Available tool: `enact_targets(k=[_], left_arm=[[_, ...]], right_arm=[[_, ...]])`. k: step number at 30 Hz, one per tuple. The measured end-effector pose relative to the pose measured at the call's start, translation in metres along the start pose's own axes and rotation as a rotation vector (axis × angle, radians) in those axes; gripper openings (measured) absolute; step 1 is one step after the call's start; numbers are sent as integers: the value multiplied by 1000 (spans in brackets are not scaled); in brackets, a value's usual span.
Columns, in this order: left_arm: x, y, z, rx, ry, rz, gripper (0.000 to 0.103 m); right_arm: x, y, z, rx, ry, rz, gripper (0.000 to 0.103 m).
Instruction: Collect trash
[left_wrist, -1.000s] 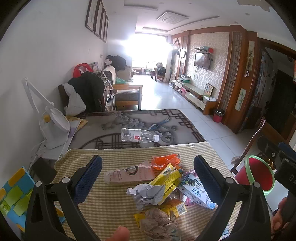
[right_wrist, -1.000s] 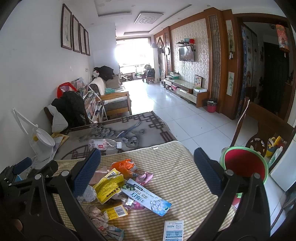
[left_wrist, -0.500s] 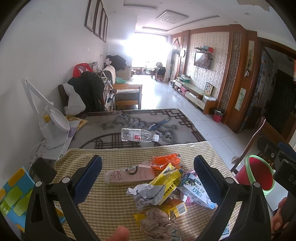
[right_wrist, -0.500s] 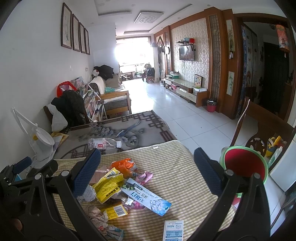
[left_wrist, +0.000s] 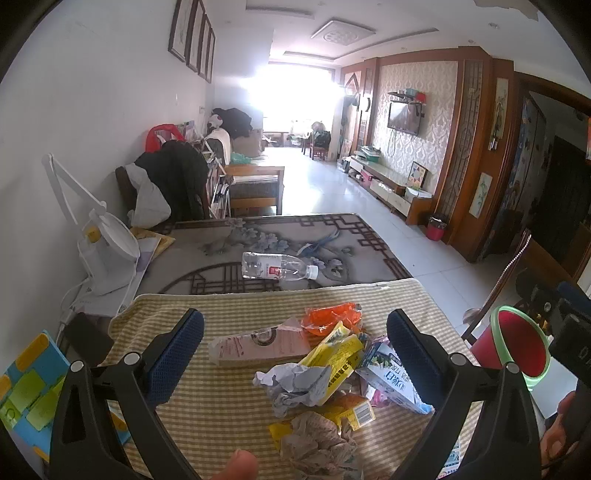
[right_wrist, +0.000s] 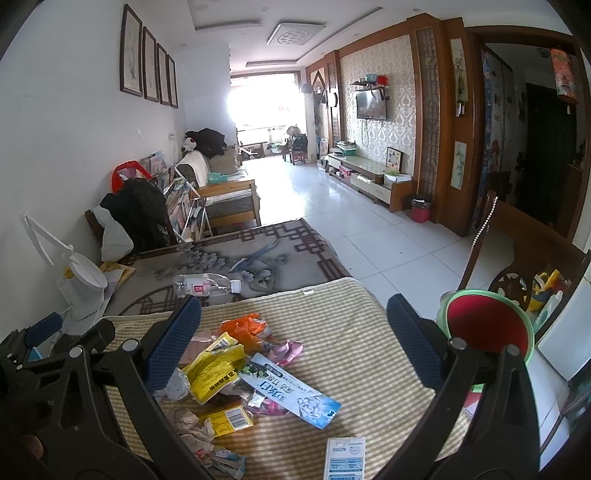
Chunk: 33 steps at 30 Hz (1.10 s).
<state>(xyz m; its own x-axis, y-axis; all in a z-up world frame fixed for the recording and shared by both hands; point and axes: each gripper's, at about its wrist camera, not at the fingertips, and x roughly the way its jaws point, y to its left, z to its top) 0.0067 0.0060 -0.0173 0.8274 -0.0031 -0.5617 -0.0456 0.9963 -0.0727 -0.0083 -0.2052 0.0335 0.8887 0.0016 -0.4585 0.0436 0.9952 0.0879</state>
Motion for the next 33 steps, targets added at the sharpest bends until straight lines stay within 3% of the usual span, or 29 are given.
enact_targets(k=[4, 10, 13, 15, 17, 20, 22, 25, 26, 30, 33], left_arm=[[0, 1, -1, -2, -5, 0, 95], [-2, 16, -7, 11, -53, 13, 95], [0, 40, -17, -55, -64, -6, 95], [11, 55, -26, -85, 13, 5, 95], [30, 70, -41, -62, 159, 44, 95], [40, 77, -65, -8, 251, 98, 95], [42, 80, -77, -8, 287, 84, 95], [49, 80, -93, -56, 365, 4, 95], [51, 78, -98, -73, 387, -31, 94], [60, 57, -110, -107, 448, -165, 92], [68, 36, -116, -87, 474, -223, 84]], right_arm=[[-10, -1, -3, -33, -63, 26, 99], [15, -8, -21, 14, 105, 148, 99], [28, -7, -43, -14, 180, 198, 99], [40, 0, -64, -115, 292, 214, 99], [49, 12, -87, -195, 402, 244, 99], [57, 20, -130, -261, 560, 313, 99], [62, 23, -156, -284, 647, 345, 99], [69, 30, -188, -298, 759, 378, 99], [71, 32, -197, -302, 785, 387, 95], [74, 32, -214, -256, 836, 429, 55], [70, 27, -211, -236, 798, 406, 51]])
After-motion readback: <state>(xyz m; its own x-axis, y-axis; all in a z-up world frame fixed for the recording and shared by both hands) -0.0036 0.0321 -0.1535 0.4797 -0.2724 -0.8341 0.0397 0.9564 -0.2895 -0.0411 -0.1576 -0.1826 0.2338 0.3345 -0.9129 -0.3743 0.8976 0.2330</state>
